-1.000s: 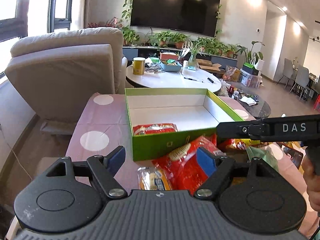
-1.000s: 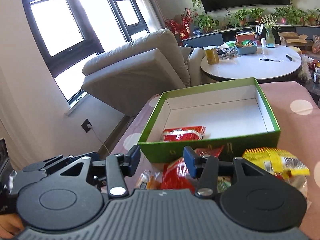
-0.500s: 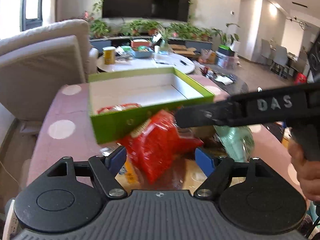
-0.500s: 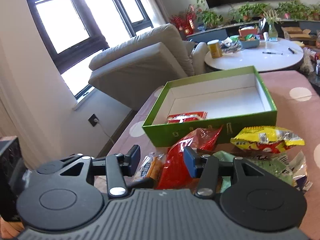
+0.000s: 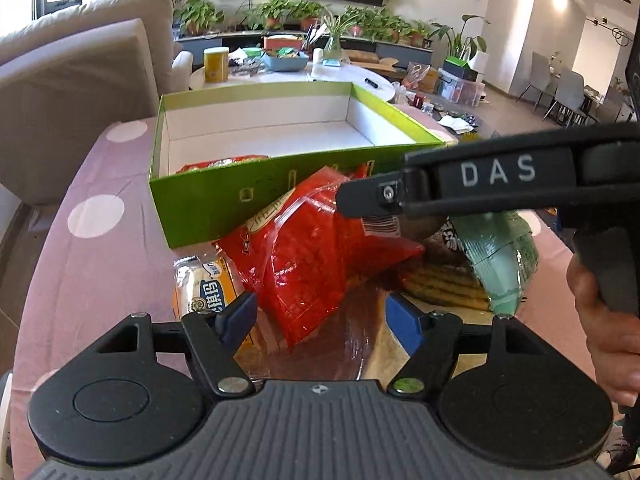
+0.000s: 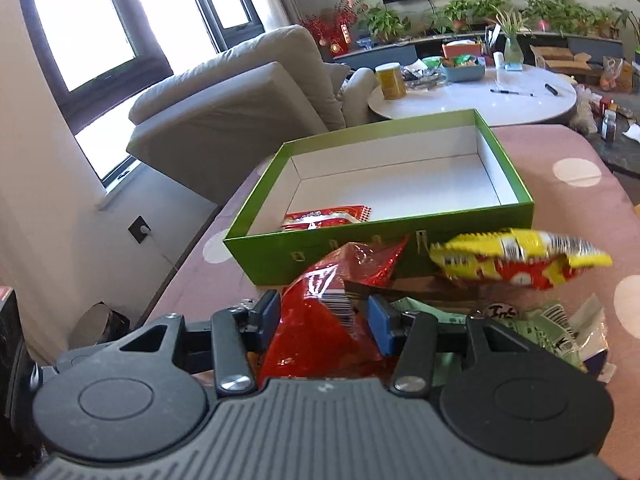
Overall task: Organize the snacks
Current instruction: 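Reach the right gripper into the pile and grasp the large red bag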
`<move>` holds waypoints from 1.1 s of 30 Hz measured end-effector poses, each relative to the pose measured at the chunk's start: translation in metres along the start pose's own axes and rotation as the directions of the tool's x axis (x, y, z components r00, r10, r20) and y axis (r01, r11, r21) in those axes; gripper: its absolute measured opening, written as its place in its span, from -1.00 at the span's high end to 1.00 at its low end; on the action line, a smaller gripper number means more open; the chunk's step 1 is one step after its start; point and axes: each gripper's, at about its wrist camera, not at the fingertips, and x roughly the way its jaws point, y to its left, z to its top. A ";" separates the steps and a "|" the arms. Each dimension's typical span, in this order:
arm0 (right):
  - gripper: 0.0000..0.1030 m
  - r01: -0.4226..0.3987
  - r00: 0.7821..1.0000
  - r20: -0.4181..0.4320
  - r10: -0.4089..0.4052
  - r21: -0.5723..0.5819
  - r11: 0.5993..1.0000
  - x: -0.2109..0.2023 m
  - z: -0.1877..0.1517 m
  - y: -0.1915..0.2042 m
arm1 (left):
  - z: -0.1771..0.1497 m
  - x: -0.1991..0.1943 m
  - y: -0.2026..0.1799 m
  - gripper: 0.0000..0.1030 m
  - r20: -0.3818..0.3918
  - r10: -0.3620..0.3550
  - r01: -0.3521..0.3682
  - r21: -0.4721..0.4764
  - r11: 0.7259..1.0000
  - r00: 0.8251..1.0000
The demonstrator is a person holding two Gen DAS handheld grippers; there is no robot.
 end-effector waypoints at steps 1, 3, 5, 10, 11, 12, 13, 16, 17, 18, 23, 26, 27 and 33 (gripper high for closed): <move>-0.57 0.004 1.000 -0.001 -0.004 0.000 1.000 0.002 0.001 0.000 | 0.000 0.001 0.000 -0.32 0.000 -0.001 0.001 -0.001 1.000 1.000; -0.57 0.011 1.000 -0.006 -0.011 0.004 1.000 0.006 0.005 -0.001 | 0.002 0.004 -0.001 -0.35 0.000 0.001 -0.001 -0.003 1.000 1.000; -0.57 0.004 1.000 -0.018 -0.004 0.028 1.000 0.012 0.008 -0.001 | 0.004 0.008 -0.001 -0.36 -0.008 0.000 -0.001 -0.016 1.000 1.000; -0.58 0.003 0.999 -0.051 -0.002 0.014 1.000 0.031 0.011 0.010 | 0.003 0.018 -0.001 -0.38 -0.037 0.008 -0.009 -0.037 0.999 0.999; -0.58 0.024 0.998 -0.058 -0.024 -0.004 1.000 0.034 0.010 0.013 | 0.003 0.020 0.000 -0.38 -0.040 0.007 -0.008 -0.036 0.999 0.999; -0.57 0.043 0.997 -0.062 -0.043 -0.007 0.999 0.036 0.008 0.013 | 0.002 0.021 0.001 -0.37 -0.042 0.002 -0.004 -0.040 0.999 0.999; -0.57 0.048 0.996 -0.074 -0.048 -0.001 0.999 0.038 0.006 0.012 | 0.001 0.021 0.003 -0.31 -0.039 -0.003 0.002 -0.046 0.999 0.999; -0.39 0.039 0.994 -0.107 -0.036 0.026 0.999 0.038 0.003 0.001 | 0.000 0.018 0.006 0.07 -0.034 -0.020 0.018 -0.052 0.998 0.999; -0.38 0.015 0.994 -0.111 -0.009 0.059 0.998 0.036 0.003 -0.006 | 0.000 0.016 0.008 0.21 -0.031 -0.025 0.023 -0.052 0.998 0.999; -0.37 0.002 0.993 -0.115 0.008 0.080 0.997 0.033 0.002 -0.010 | -0.001 0.013 0.009 0.22 -0.033 -0.039 0.037 -0.050 0.998 0.999; -0.36 -0.033 0.989 -0.138 0.050 0.116 0.993 0.019 0.000 -0.013 | -0.008 0.001 0.009 0.21 -0.043 -0.064 0.063 -0.018 0.998 0.997; -0.36 -0.049 0.987 -0.143 0.068 0.129 0.990 0.009 -0.005 -0.009 | -0.013 -0.005 0.008 0.08 -0.038 -0.042 0.042 0.004 0.999 0.998; -0.37 -0.061 0.986 -0.146 0.081 0.140 0.988 0.006 -0.007 -0.008 | -0.014 -0.005 0.007 0.03 -0.038 -0.028 0.028 0.012 1.000 0.999; -0.50 -0.007 0.994 -0.109 0.015 0.075 0.997 -0.002 -0.004 0.001 | -0.012 -0.003 0.000 -0.40 -0.032 -0.009 0.010 0.039 0.999 0.999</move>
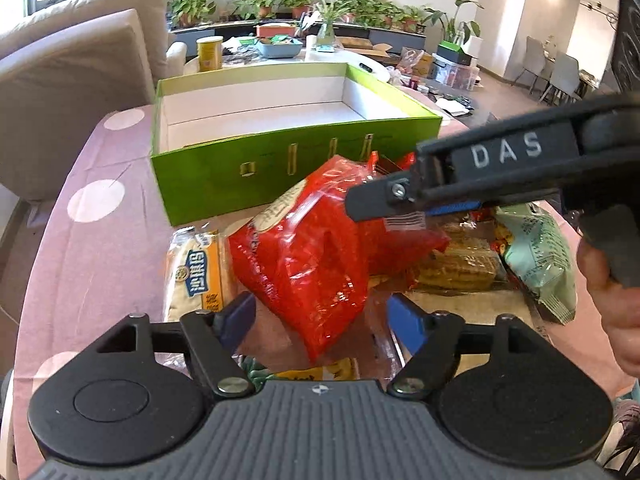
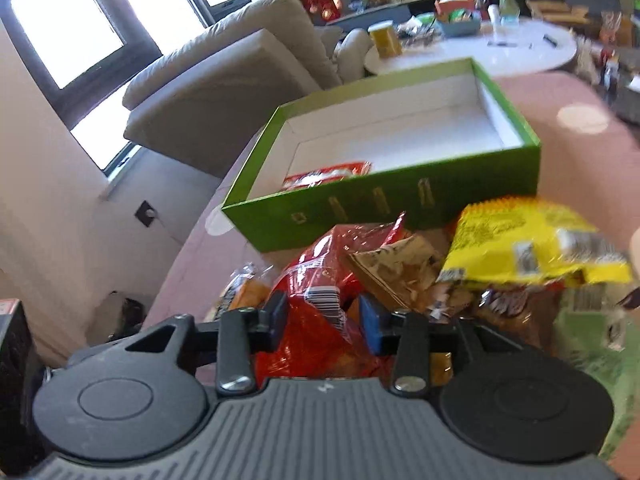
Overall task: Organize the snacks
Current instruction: 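Reach the right gripper into the pile and grasp the large red bag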
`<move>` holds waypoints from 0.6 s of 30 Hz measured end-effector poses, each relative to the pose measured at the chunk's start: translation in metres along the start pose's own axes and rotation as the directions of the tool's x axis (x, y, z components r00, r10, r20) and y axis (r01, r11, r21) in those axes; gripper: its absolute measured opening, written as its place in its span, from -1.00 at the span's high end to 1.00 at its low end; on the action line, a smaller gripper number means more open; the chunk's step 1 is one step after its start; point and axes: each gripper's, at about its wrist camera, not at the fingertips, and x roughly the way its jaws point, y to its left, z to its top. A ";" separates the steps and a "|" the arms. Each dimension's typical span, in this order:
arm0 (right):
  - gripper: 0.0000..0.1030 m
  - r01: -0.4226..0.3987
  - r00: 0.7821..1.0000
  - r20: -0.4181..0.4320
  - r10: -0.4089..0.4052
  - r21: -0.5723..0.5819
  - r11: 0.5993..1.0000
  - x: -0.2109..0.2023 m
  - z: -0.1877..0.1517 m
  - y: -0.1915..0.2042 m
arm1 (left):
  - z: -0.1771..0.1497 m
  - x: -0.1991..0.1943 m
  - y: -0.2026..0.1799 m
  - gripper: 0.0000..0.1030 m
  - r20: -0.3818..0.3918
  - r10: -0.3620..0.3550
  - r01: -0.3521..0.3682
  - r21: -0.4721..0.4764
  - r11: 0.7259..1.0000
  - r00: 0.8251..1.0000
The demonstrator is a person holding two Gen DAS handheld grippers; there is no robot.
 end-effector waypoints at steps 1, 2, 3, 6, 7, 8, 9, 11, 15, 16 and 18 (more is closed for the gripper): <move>-0.56 0.002 1.000 0.003 -0.002 -0.003 1.000 -0.001 0.001 0.000 | 0.000 0.000 -0.001 -0.41 0.001 0.000 0.000 0.004 1.000 1.000; -0.58 -0.001 1.000 0.001 0.001 -0.007 1.000 0.001 0.002 -0.002 | 0.001 0.001 -0.001 -0.42 0.000 0.001 -0.001 0.006 1.000 1.000; -0.58 -0.005 1.000 -0.003 0.005 -0.006 1.000 0.002 0.003 -0.004 | 0.001 0.002 -0.002 -0.42 -0.001 0.003 -0.003 0.006 1.000 1.000; -0.58 -0.020 1.000 -0.018 0.021 0.027 0.999 0.008 0.004 -0.012 | 0.001 0.003 0.001 -0.42 -0.006 0.005 -0.005 -0.006 1.000 1.000; -0.58 -0.027 0.999 -0.024 0.028 0.039 0.999 0.009 0.004 -0.014 | 0.001 0.004 0.002 -0.42 -0.009 0.002 -0.002 -0.013 1.000 1.000; -0.58 -0.035 0.999 -0.031 0.037 0.052 0.998 0.012 0.005 -0.017 | 0.001 0.004 0.003 -0.42 -0.012 -0.001 0.001 -0.019 1.000 1.000; -0.58 -0.041 0.998 -0.037 0.044 0.062 0.997 0.012 0.005 -0.018 | 0.001 0.004 0.004 -0.42 -0.012 -0.004 0.004 -0.022 1.000 1.000; -0.58 -0.049 0.998 -0.044 0.053 0.074 0.996 0.013 0.006 -0.020 | 0.002 0.005 0.006 -0.42 -0.013 -0.010 0.010 -0.024 1.000 1.000; -0.58 -0.044 0.997 -0.055 0.047 0.046 0.998 0.016 0.007 -0.016 | 0.003 0.011 0.009 -0.42 -0.025 -0.028 0.027 -0.047 0.999 0.999; -0.58 -0.043 0.997 -0.059 0.046 0.045 0.998 0.018 0.008 -0.016 | 0.003 0.012 0.008 -0.42 -0.027 -0.030 0.028 -0.050 0.998 0.999; -0.58 -0.037 0.997 -0.071 0.040 0.048 0.998 0.022 0.009 -0.016 | 0.004 0.014 0.006 -0.45 -0.031 -0.028 0.027 -0.043 0.999 0.999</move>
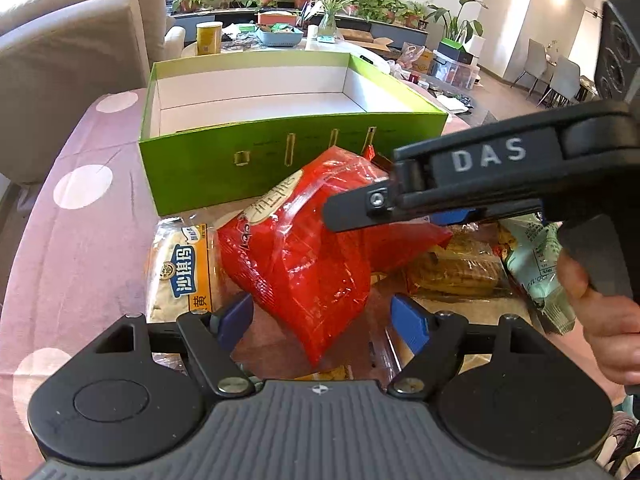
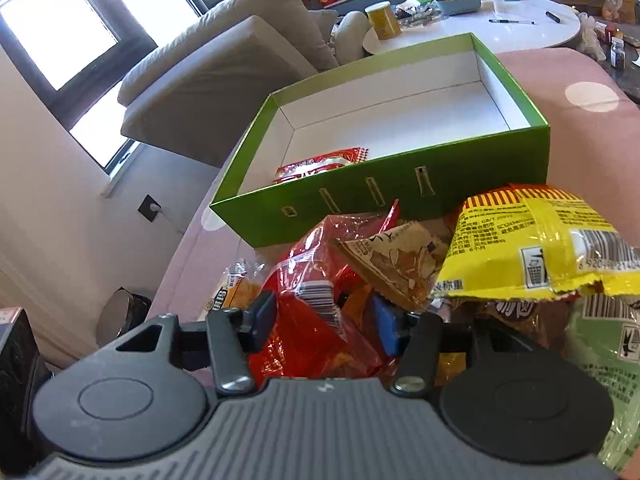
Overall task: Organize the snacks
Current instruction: 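Reach the right gripper into the pile and grasp the large red bag, then lift the large red bag into the green box and open the right gripper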
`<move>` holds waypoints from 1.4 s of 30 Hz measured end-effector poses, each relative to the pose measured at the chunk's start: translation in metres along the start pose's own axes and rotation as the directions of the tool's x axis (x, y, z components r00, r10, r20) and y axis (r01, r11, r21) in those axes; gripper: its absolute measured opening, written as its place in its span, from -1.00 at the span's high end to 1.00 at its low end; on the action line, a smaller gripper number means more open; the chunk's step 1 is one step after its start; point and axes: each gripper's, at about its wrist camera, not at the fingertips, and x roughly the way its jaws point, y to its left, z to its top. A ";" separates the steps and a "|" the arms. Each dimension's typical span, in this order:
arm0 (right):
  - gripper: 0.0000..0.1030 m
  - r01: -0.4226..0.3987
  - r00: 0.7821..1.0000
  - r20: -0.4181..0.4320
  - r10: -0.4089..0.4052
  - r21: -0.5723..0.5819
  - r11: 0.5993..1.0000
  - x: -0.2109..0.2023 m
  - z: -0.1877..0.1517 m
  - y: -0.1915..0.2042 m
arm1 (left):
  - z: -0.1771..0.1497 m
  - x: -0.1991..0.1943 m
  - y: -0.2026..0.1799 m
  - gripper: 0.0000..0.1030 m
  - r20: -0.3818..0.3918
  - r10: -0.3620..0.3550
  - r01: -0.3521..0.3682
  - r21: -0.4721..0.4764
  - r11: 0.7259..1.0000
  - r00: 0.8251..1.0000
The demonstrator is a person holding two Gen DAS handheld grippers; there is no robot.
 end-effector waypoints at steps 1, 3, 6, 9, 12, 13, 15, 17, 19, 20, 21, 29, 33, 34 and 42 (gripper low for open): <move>-0.61 0.005 1.000 -0.003 -0.005 0.000 1.000 0.001 0.001 0.000 | 0.000 0.000 -0.001 -0.50 -0.001 0.001 -0.001 0.002 1.000 1.000; -0.67 0.014 1.000 -0.007 -0.014 -0.011 1.000 0.003 -0.001 0.001 | 0.001 0.001 -0.001 -0.56 -0.002 0.005 -0.005 -0.001 1.000 1.000; -0.67 0.015 1.000 -0.015 -0.015 -0.006 1.000 0.005 -0.002 0.000 | 0.003 0.004 0.000 -0.56 -0.002 0.005 -0.005 -0.017 1.000 1.000; -0.67 0.018 1.000 -0.016 -0.018 -0.004 1.000 0.007 -0.002 0.000 | 0.007 0.008 0.002 -0.38 -0.001 -0.015 0.015 -0.026 1.000 1.000; -0.66 0.006 1.000 -0.017 -0.006 -0.021 1.000 0.009 -0.002 0.002 | 0.008 0.015 0.004 -0.22 -0.003 -0.036 0.036 -0.045 0.998 0.999; -0.55 0.001 1.000 -0.018 -0.002 -0.031 1.000 0.010 -0.002 0.003 | 0.008 0.016 0.004 -0.11 0.001 -0.038 0.038 -0.043 0.998 0.999; -0.40 -0.027 0.999 -0.030 0.026 -0.047 0.999 0.012 -0.002 0.003 | 0.007 0.014 0.005 -0.02 0.013 -0.052 0.053 -0.049 0.997 0.999; -0.35 -0.028 0.999 -0.025 0.027 -0.059 0.998 0.010 -0.004 0.004 | 0.006 0.011 0.003 0.04 0.024 -0.051 0.052 -0.039 0.998 0.998; -0.31 -0.032 0.999 -0.017 0.031 -0.073 0.997 0.005 -0.007 0.007 | 0.006 0.004 -0.001 0.04 0.043 -0.037 0.038 -0.024 0.999 0.998; -0.29 -0.034 0.999 -0.013 0.033 -0.070 0.997 0.001 -0.008 0.009 | 0.006 -0.001 -0.004 0.04 0.059 -0.029 0.030 -0.012 0.999 0.998; -0.29 -0.040 0.999 -0.001 0.040 -0.074 0.996 -0.005 -0.009 0.012 | 0.007 -0.006 -0.006 0.04 0.073 -0.029 0.029 -0.004 1.000 0.997; -0.29 -0.033 0.983 0.174 0.059 -0.149 0.988 -0.063 -0.001 0.034 | 0.032 -0.054 -0.030 0.01 0.228 -0.061 0.042 0.086 0.995 0.972; -0.29 -0.057 0.972 0.221 0.082 -0.118 0.991 -0.078 0.015 0.027 | 0.050 -0.061 -0.041 0.01 0.257 -0.074 0.040 0.135 0.990 0.964; -0.29 -0.059 0.969 0.233 0.084 -0.111 0.992 -0.081 0.018 0.024 | 0.053 -0.062 -0.044 0.01 0.263 -0.077 0.039 0.146 0.988 0.962; -0.29 -0.059 0.944 0.319 0.079 -0.072 0.996 -0.094 0.049 0.012 | 0.093 -0.052 -0.059 0.01 0.295 -0.103 0.043 0.205 0.978 0.950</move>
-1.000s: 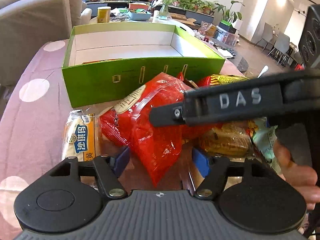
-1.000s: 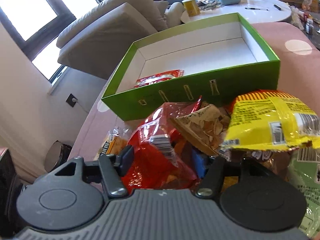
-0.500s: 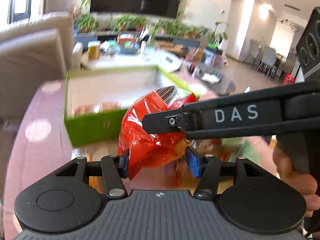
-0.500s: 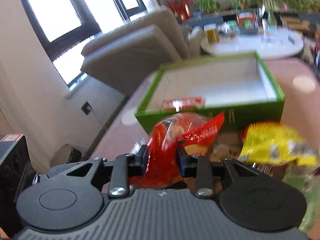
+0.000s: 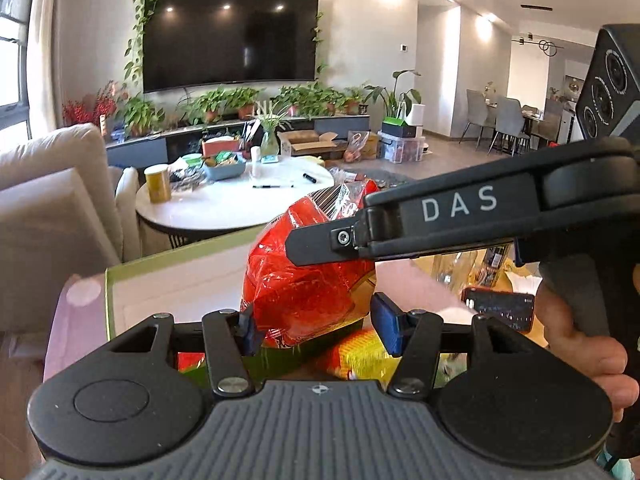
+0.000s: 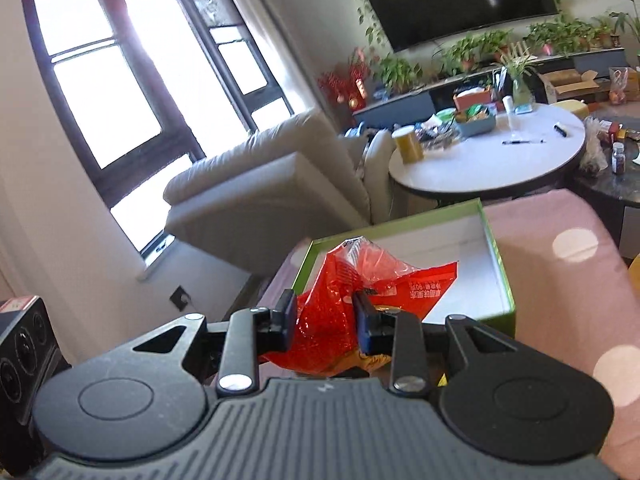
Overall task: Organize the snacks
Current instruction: 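Lift the large red bag into the green box and open the right gripper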
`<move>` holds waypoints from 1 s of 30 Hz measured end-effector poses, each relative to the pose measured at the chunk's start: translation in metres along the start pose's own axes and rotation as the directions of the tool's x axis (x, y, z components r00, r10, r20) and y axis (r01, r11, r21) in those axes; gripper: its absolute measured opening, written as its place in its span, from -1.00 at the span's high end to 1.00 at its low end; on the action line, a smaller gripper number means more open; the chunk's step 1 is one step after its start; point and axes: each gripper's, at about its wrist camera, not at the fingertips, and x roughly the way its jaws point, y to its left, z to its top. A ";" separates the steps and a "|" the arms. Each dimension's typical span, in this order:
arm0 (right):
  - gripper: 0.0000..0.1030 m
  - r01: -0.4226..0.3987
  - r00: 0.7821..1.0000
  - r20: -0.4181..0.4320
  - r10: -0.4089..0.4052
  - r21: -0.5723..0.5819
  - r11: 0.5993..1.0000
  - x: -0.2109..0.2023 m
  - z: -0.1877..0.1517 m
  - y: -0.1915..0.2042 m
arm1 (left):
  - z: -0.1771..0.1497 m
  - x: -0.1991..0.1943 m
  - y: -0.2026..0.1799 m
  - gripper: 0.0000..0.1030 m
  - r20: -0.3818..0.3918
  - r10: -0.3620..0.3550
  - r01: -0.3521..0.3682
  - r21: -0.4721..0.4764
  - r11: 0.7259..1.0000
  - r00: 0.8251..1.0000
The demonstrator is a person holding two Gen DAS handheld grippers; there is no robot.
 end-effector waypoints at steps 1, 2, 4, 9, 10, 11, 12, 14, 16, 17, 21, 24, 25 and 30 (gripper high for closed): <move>-0.29 0.002 1.000 0.005 -0.002 0.002 1.000 0.001 0.003 -0.002 | 0.004 0.006 0.001 0.01 -0.002 -0.001 0.001 -0.001 1.000 1.000; -0.29 0.004 1.000 0.008 -0.004 0.005 1.000 0.003 0.007 -0.005 | 0.007 0.010 0.002 0.01 -0.005 0.000 0.000 -0.002 1.000 1.000; -0.29 0.006 1.000 0.008 -0.006 0.008 1.000 0.009 0.013 -0.009 | 0.011 0.018 0.004 0.01 -0.015 0.002 -0.002 0.002 1.000 1.000; -0.29 0.008 1.000 0.001 -0.008 0.035 0.999 0.028 0.023 -0.029 | 0.016 0.049 0.011 0.01 -0.048 -0.011 0.011 0.016 1.000 0.999; -0.29 0.011 1.000 -0.002 -0.011 0.039 0.999 0.030 0.023 -0.032 | 0.016 0.055 0.013 0.01 -0.055 -0.015 0.016 0.017 1.000 0.998; -0.29 0.013 1.000 -0.006 -0.013 0.044 0.999 0.035 0.023 -0.037 | 0.015 0.061 0.015 0.01 -0.064 -0.019 0.020 0.014 1.000 0.998; -0.29 0.015 1.000 -0.010 -0.015 0.051 0.999 0.039 0.022 -0.041 | 0.013 0.068 0.017 0.01 -0.076 -0.024 0.025 0.009 1.000 0.997; -0.29 0.019 1.000 -0.024 -0.017 0.072 0.997 0.048 0.022 -0.051 | 0.011 0.080 0.022 0.01 -0.101 -0.030 0.031 0.001 1.000 0.994; -0.29 0.025 0.999 -0.045 -0.021 0.095 0.995 0.059 0.020 -0.059 | 0.007 0.090 0.027 0.01 -0.119 -0.035 0.035 -0.003 0.999 0.992; -0.29 0.027 0.998 -0.054 -0.022 0.105 0.994 0.064 0.019 -0.063 | 0.006 0.095 0.029 0.01 -0.128 -0.037 0.037 -0.005 0.999 0.991; -0.29 0.038 0.997 -0.079 -0.027 0.138 0.990 0.077 0.014 -0.074 | -0.002 0.113 0.036 0.01 -0.165 -0.045 0.042 -0.019 0.999 0.985; -0.29 0.044 0.994 -0.106 -0.028 0.154 0.987 0.087 0.010 -0.080 | -0.007 0.120 0.040 0.01 -0.193 -0.042 0.039 -0.023 0.999 0.980; -0.29 0.047 0.993 -0.116 -0.028 0.161 0.986 0.090 0.009 -0.082 | -0.009 0.122 0.040 0.01 -0.198 -0.042 0.038 -0.024 0.999 0.979; -0.29 0.063 0.989 -0.142 -0.038 0.177 0.982 0.096 0.004 -0.087 | -0.011 0.123 0.040 0.02 -0.189 -0.034 0.031 -0.015 0.999 0.981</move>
